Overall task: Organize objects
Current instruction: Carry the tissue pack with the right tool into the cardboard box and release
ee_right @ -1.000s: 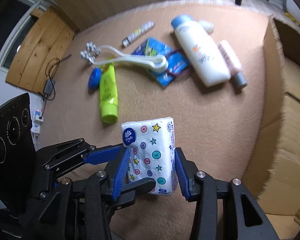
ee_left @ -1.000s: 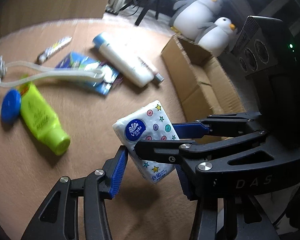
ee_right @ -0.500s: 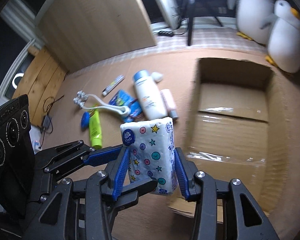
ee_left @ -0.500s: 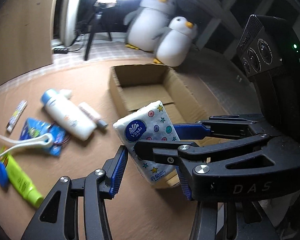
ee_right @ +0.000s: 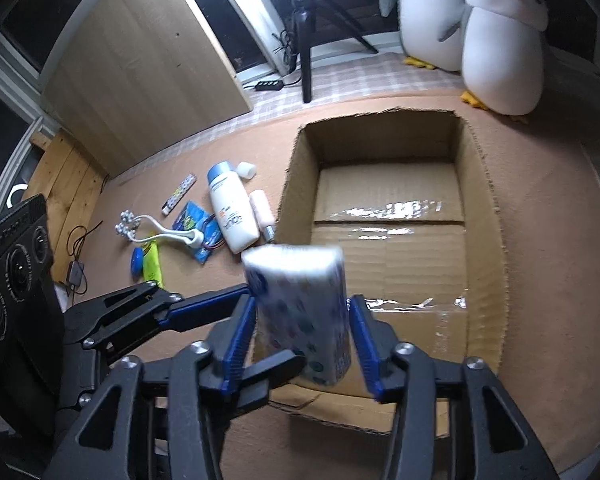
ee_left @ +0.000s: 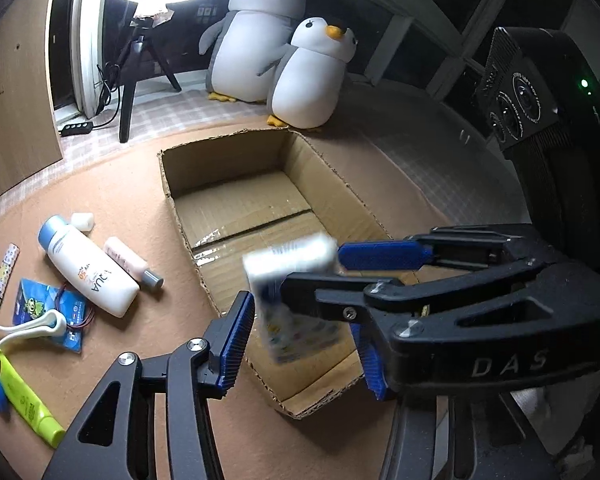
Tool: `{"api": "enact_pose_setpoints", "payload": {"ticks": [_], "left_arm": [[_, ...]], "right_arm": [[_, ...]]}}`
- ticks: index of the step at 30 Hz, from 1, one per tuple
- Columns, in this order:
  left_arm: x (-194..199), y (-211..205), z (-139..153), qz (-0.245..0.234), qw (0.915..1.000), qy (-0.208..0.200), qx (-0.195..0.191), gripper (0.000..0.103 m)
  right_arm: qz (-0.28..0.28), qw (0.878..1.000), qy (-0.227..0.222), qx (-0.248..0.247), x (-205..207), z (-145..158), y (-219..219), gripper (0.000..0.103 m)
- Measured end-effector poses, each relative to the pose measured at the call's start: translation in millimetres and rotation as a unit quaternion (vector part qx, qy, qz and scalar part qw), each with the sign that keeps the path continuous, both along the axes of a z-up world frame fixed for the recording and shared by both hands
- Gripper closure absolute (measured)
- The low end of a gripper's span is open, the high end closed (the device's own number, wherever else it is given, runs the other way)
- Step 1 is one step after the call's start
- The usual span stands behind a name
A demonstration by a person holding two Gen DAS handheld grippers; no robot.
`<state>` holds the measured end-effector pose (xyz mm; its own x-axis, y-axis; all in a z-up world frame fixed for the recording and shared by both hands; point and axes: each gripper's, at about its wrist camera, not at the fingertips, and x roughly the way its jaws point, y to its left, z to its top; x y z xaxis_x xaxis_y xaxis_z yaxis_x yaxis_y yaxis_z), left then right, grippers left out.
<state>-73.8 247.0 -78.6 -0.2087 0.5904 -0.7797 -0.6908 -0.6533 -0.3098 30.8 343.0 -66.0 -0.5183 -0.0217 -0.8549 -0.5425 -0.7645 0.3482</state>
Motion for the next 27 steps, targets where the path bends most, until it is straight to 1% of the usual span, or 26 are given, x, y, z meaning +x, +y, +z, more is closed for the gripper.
{"api": "enact_pose_setpoints", "payload": {"ticks": [2,9,12,15,17,19,23,27], "left_arm": [[0.6,-1.9,2.2,0.004,1.0,0.005,-0.002,0.046],[3.9,-24.1,10.5,0.021,0.9996,0.02,-0.007,0.044],[2.3,-41.0,11.1,0.042,0.9985,0.027,-0.021,0.043],[1.6,-59.7,11.4,0.06,0.9971,0.033,-0.035,0.041],[0.8,-77.1,11.0,0.074,0.9959,0.032,-0.041,0.037],[-0.7,-95.7,11.5,0.089,0.9944,0.033,-0.045,0.036],[-2.7,-129.5,11.9,0.113,0.9918,0.031,-0.049,0.035],[-5.8,-165.5,11.5,0.139,0.9885,0.028,-0.053,0.032]], "right_arm": [[-0.008,1.0,-0.002,0.008,1.5,1.2,1.2,0.044],[-0.013,1.0,-0.003,0.026,-1.9,5.3,-7.4,0.043],[-0.009,0.999,-0.005,0.04,-6.7,7.4,-15.4,0.043],[-0.004,0.998,-0.009,0.06,-14.5,9.7,-28.4,0.043],[0.008,0.998,-0.007,0.062,-21.6,9.9,-38.3,0.043],[0.016,0.998,-0.006,0.067,-29.7,9.9,-49.6,0.043],[0.027,0.995,-0.01,0.093,-47.9,8.5,-71.1,0.043],[0.029,0.996,-0.002,0.083,-62.8,3.8,-85.1,0.043]]}}
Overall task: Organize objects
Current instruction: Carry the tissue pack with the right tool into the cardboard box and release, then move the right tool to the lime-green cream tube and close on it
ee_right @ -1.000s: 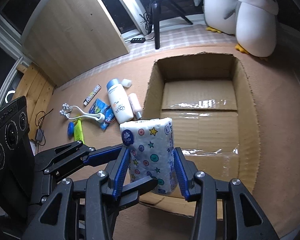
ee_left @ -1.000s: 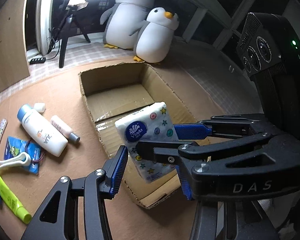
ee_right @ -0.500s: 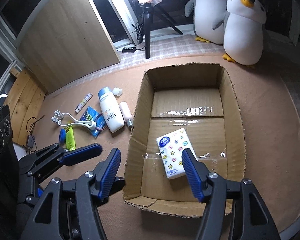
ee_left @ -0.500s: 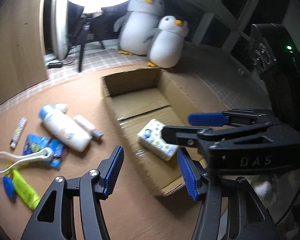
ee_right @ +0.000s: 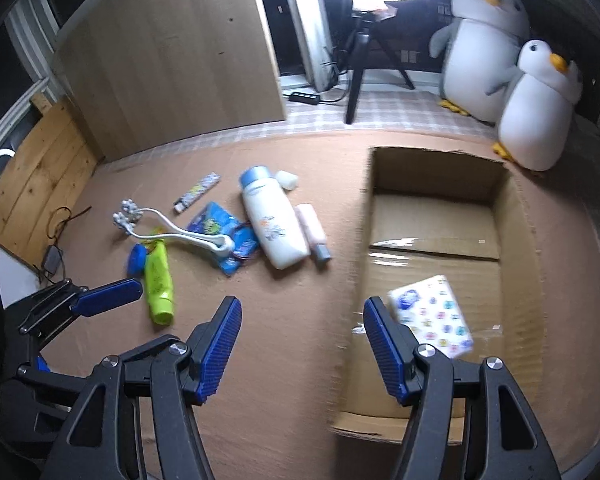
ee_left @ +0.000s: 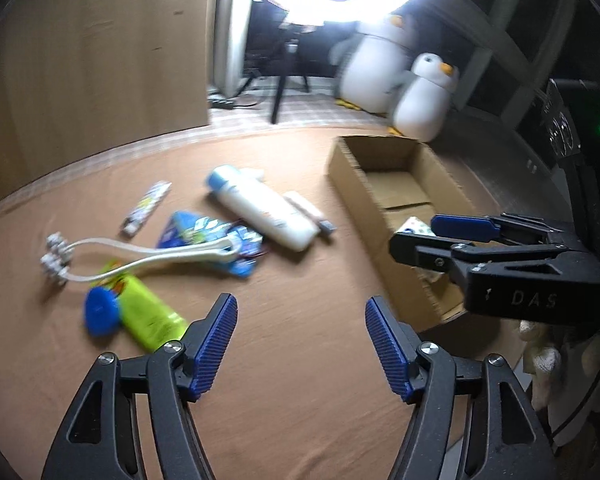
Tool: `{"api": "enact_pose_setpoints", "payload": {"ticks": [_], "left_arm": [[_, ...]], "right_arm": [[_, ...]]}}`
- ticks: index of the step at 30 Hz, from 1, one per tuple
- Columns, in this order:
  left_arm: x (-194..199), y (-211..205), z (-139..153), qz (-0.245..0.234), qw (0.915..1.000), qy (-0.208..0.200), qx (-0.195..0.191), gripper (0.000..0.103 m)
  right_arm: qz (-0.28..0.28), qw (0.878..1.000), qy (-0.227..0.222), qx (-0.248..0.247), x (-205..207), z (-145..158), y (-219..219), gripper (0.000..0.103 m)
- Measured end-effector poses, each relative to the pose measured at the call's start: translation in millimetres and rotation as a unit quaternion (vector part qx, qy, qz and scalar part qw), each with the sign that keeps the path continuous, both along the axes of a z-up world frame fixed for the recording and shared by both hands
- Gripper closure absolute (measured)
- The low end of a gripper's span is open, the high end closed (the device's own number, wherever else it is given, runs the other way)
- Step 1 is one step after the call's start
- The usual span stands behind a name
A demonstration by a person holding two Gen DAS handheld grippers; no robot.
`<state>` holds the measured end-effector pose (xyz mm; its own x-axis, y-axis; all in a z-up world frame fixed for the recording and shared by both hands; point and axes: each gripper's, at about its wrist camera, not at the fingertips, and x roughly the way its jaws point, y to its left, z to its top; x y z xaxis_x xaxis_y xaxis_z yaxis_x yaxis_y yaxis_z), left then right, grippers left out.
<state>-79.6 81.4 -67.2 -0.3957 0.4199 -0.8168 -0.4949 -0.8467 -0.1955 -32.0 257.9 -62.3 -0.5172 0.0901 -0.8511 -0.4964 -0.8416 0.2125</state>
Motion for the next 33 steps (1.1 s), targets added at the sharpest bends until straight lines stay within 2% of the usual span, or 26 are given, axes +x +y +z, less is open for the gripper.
{"api": "enact_pose_setpoints", "payload": {"ticks": [5,11,14,20,28,33], "left_arm": [[-4.0,-66.3,-12.3,0.052,0.9985,-0.018,-0.004,0.025],[-12.6,-150.7,-40.4,0.131,0.9897,-0.045,-0.036,0.025],[-13.0,-181.2,-49.2,0.154,0.9859,-0.05,-0.042,0.025],[-14.6,-212.7,-59.3,0.172,0.9824,-0.054,-0.049,0.025],[-30.2,-216.7,-58.4,0.18,0.9817,-0.053,-0.034,0.025],[-30.2,-218.4,-48.8,0.181,0.982,-0.041,-0.036,0.025]], "right_arm": [[0.01,1.0,-0.002,-0.003,-20.1,-8.8,-16.9,0.043],[0.026,1.0,-0.009,-0.016,-41.4,-21.8,-34.2,0.043],[0.037,0.999,-0.016,-0.016,-51.9,-26.5,-45.5,0.043],[0.056,0.998,-0.026,-0.014,-77.4,-33.5,-65.1,0.043],[0.109,0.992,-0.057,-0.014,-127.9,-54.6,-94.8,0.044],[0.142,0.986,-0.085,0.004,-151.8,-68.1,-114.4,0.053]]}}
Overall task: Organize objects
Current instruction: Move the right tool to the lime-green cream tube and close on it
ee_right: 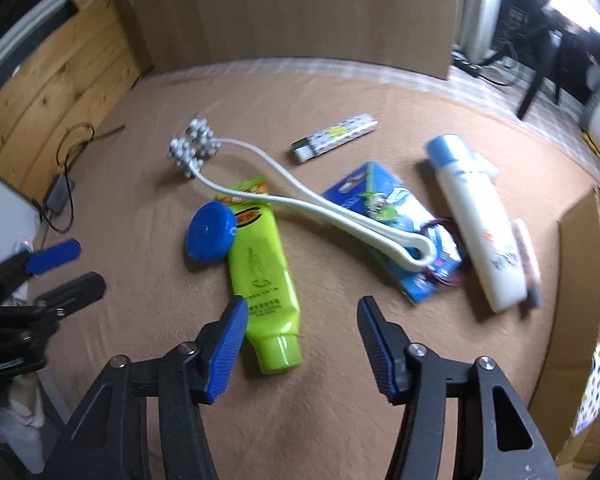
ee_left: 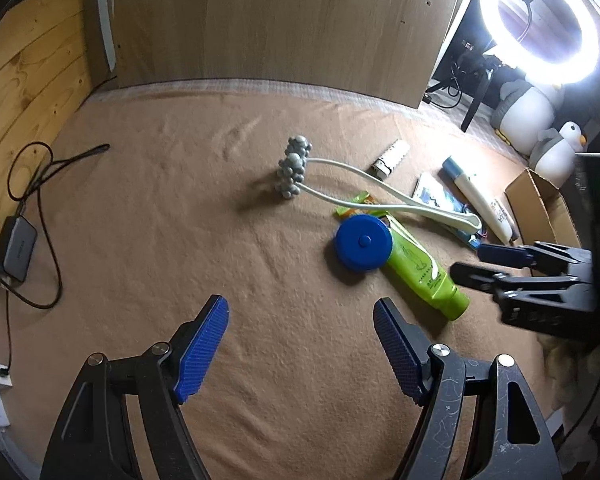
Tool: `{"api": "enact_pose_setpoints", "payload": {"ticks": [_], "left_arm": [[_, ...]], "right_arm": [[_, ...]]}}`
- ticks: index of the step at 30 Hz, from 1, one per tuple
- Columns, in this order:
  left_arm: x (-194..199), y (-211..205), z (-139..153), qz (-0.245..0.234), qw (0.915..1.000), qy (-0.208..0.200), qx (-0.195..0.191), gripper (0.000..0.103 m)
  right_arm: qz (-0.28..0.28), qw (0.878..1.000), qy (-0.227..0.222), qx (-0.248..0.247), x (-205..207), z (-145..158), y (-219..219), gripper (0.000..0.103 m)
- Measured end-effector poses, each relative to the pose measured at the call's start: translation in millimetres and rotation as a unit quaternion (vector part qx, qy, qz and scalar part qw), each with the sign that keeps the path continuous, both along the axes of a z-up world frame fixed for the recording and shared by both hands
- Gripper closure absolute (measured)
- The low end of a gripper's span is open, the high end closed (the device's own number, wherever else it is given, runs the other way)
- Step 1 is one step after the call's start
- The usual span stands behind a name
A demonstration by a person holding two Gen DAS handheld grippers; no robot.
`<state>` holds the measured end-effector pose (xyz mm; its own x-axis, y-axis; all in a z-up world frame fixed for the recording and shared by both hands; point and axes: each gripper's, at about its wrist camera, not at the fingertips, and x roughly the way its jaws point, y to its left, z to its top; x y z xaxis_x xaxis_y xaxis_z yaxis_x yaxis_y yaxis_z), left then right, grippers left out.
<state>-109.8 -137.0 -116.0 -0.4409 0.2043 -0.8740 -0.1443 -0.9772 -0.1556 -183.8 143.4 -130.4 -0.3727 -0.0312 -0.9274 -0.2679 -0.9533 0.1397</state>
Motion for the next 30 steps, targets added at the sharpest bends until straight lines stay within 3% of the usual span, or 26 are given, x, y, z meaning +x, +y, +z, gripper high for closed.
{"api": "enact_pose_setpoints", "payload": {"ticks": [14,19,23,30], "left_arm": [[10.0,-13.4,13.7,0.001,0.9998,0.019,-0.006,0.025],[12.1,-14.1,15.5,0.001,0.9997,0.023,-0.003,0.025],[12.7,-14.3,15.2,0.003,0.9997,0.022,-0.001,0.025],[12.5,-12.6,14.5,0.001,0.9998,0.02,-0.001,0.025]], "right_arm": [[0.043,0.997,-0.047,0.041,-31.3,-22.9,-21.9,0.053],[0.047,0.997,-0.052,0.041,-34.8,-26.6,-27.5,0.053],[0.051,0.997,-0.058,0.027,-34.6,-29.2,-27.9,0.061],[0.049,0.997,-0.058,0.013,-28.2,-29.2,-24.5,0.062]]}}
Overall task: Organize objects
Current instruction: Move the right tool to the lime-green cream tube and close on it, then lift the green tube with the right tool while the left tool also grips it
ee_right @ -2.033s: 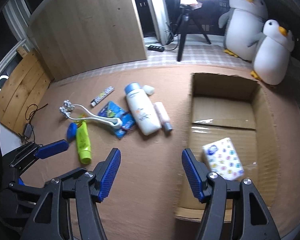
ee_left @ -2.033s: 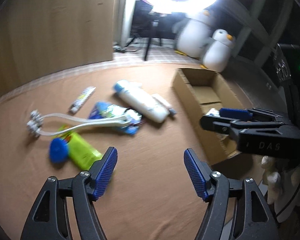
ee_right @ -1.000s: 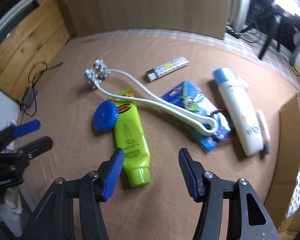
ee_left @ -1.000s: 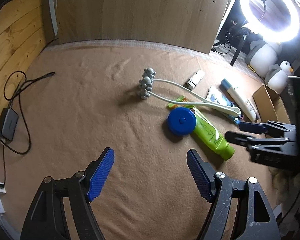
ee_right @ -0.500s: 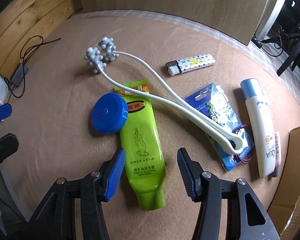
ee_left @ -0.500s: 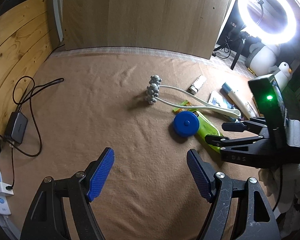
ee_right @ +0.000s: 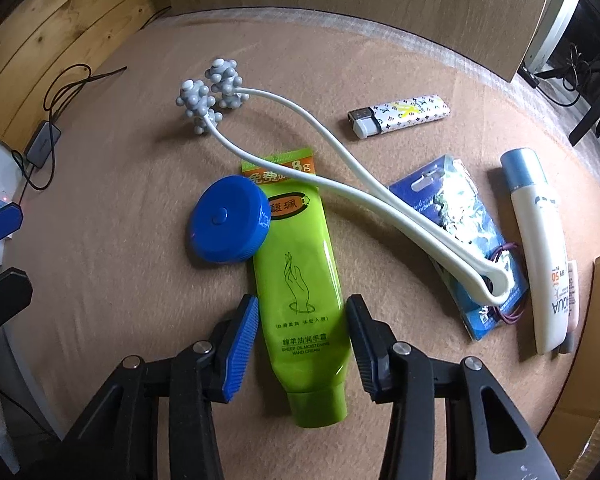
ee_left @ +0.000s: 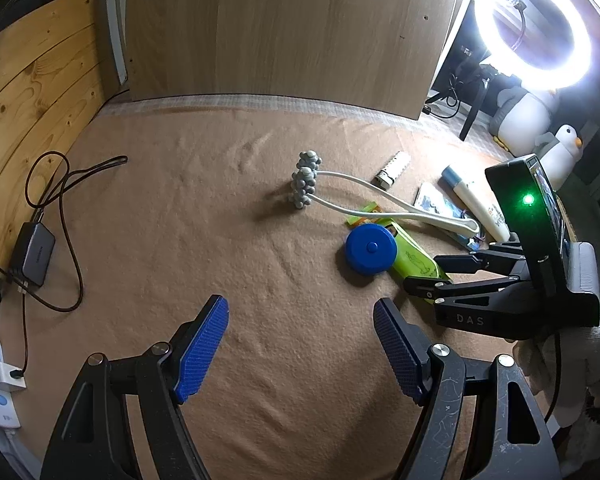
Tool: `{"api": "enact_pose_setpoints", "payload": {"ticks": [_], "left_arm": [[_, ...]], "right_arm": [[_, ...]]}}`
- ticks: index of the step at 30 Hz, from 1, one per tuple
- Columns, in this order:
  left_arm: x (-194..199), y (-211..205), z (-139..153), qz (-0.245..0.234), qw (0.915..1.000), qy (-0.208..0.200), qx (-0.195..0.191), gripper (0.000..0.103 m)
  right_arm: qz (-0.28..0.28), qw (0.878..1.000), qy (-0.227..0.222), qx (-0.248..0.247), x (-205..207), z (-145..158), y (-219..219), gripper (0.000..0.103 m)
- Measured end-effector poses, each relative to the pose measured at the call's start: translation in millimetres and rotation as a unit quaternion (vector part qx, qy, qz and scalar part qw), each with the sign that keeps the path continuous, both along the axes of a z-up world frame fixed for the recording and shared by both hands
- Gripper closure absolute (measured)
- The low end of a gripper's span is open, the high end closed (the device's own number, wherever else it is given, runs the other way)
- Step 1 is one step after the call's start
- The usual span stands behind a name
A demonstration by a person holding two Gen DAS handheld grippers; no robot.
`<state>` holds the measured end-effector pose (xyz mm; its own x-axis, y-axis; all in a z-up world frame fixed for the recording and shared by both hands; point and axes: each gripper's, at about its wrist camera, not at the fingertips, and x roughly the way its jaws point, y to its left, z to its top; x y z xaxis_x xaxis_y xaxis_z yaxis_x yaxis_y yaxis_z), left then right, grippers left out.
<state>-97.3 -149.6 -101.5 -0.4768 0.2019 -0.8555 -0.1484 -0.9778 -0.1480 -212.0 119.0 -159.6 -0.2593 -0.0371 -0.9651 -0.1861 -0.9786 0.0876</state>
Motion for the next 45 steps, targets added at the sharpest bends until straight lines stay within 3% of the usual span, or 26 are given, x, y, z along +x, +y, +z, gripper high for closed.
{"api": "enact_pose_setpoints", "payload": {"ticks": [18,30,40,45], "left_arm": [[4.9,22.4,-5.2,-0.028,0.9995,-0.008,0.009,0.025],[9.3,58.1,-20.0,-0.066,0.9974,-0.026,0.01,0.025],[8.0,88.9,-44.8,-0.097,0.9919,-0.069,0.044,0.026],[5.0,106.8,-58.9,-0.108,0.9877,-0.094,0.062,0.032]], "right_arm": [[-0.052,0.998,0.007,-0.048,69.5,0.4,13.8,0.062],[-0.066,0.997,0.005,-0.047,106.4,3.0,13.8,0.063],[-0.082,0.994,0.009,-0.066,122.6,1.5,15.5,0.062],[-0.075,0.995,0.004,-0.061,126.1,1.5,12.6,0.053]]}}
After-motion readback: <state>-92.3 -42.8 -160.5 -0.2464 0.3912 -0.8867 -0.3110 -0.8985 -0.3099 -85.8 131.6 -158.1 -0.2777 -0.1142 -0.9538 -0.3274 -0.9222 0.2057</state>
